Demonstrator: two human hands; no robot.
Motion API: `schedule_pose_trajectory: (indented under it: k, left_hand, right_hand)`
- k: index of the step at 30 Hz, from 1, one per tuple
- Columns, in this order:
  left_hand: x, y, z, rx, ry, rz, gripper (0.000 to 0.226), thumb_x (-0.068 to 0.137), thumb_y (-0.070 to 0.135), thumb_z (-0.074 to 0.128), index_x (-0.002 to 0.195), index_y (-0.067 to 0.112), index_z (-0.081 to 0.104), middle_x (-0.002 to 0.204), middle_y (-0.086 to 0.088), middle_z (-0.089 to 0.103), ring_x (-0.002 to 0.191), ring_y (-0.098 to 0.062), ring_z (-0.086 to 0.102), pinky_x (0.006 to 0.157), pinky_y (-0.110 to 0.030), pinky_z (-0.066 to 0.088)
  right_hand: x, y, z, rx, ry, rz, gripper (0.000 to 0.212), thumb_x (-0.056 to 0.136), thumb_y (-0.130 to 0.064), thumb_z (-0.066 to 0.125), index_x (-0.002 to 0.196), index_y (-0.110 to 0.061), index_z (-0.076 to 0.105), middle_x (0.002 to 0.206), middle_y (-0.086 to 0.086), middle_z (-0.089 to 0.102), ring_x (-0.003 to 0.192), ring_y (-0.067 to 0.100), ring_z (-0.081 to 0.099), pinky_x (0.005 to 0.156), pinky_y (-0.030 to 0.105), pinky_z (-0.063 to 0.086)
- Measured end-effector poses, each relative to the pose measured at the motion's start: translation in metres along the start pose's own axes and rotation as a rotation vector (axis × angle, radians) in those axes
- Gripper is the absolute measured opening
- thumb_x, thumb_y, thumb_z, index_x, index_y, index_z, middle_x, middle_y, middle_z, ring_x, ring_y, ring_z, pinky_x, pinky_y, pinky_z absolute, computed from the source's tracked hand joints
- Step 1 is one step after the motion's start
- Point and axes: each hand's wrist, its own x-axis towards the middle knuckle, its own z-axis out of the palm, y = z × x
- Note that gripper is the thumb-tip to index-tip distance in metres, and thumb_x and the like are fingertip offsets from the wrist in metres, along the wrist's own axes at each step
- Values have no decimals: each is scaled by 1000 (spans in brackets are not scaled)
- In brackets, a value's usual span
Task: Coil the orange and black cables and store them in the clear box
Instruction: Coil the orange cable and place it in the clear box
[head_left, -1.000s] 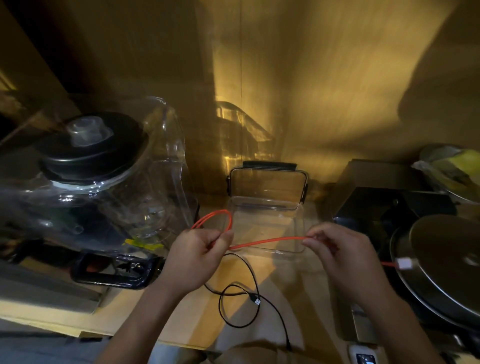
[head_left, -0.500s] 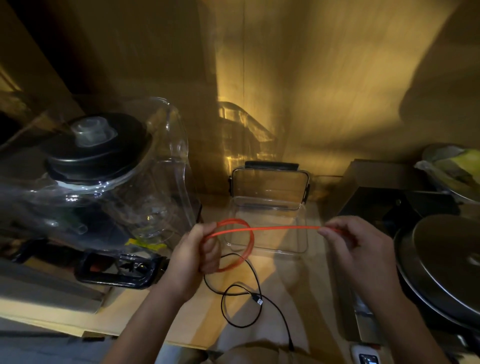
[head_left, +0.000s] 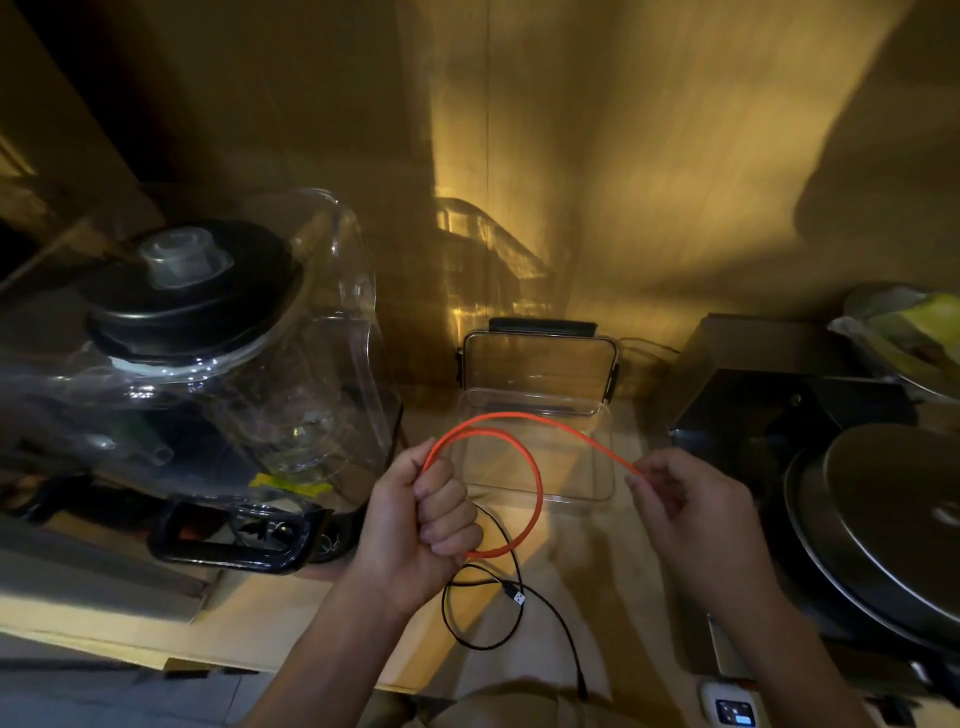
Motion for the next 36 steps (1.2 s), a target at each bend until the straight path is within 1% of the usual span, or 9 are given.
schedule_pose_trajectory:
  k: [3,5,9,13,20,24,27,33,36]
  left_hand:
    - [1,-3,1,-19,74,45,50,98,41,34,52,25,24,43,8,12,35,-8,10,35,-20,11]
    - [0,-3,0,-34,90,77,49,99,41,34,53,25,23,44,8,12,36,-8,10,35,-21,11]
    - [-1,-3,1,-33,142,131,53,100,42,34,51,22,30,43,8,13,37,-8,9,36,-22,11]
    - [-1,-5,5,-42,160,159,53,100,42,35,51,21,33,44,8,13,38,-8,9,35,-21,15]
    - [-3,-5,6,-59,153,157,51,98,43,37,52,22,34,47,9,13,39,-7,10,37,-20,13]
    - [-3,-6,4,-101,99,152,48,97,43,38,53,23,33,46,9,15,40,-6,12,41,-21,11]
    - [-3,-9,4,-99,67,171,45,95,41,36,55,21,39,48,9,17,42,-7,14,44,-22,12]
    - [1,-17,14,-24,76,216,33,91,32,30,65,16,43,54,4,24,48,-10,21,47,-25,22]
    - [5,-19,17,44,74,213,29,92,29,29,70,15,42,57,2,29,50,-12,28,50,-26,29]
  right_hand:
    - [-7,-4,2,-56,-104,-40,14,84,-20,71,86,-32,64,76,-17,62,70,-3,59,60,18,48]
    - [-11,-6,0,-79,-172,-56,12,85,-22,70,85,-32,64,75,-19,61,69,-3,58,60,13,43]
    - [-18,-11,-2,-101,-292,-95,6,87,-27,68,88,-33,65,75,-20,62,70,-2,60,62,21,53]
    - [-22,-17,0,-118,-377,-120,5,88,-31,66,90,-35,65,73,-17,62,69,0,61,63,18,51]
    - [-26,-22,1,-131,-462,-138,8,91,-37,61,98,-36,63,74,-14,62,71,2,60,66,24,52]
    - [-28,-27,1,-148,-500,-131,12,92,-39,58,102,-35,63,76,-13,64,72,4,60,66,21,50]
    - [-30,-33,4,-177,-557,-126,15,93,-41,55,106,-36,59,84,-12,66,78,5,60,71,24,51]
    - [-34,-42,10,-233,-632,-241,18,94,-32,49,112,-33,53,96,-8,64,87,12,59,78,31,51]
    - [-35,-45,13,-216,-634,-289,29,96,-32,48,125,-35,47,102,-9,62,93,15,59,82,33,50]
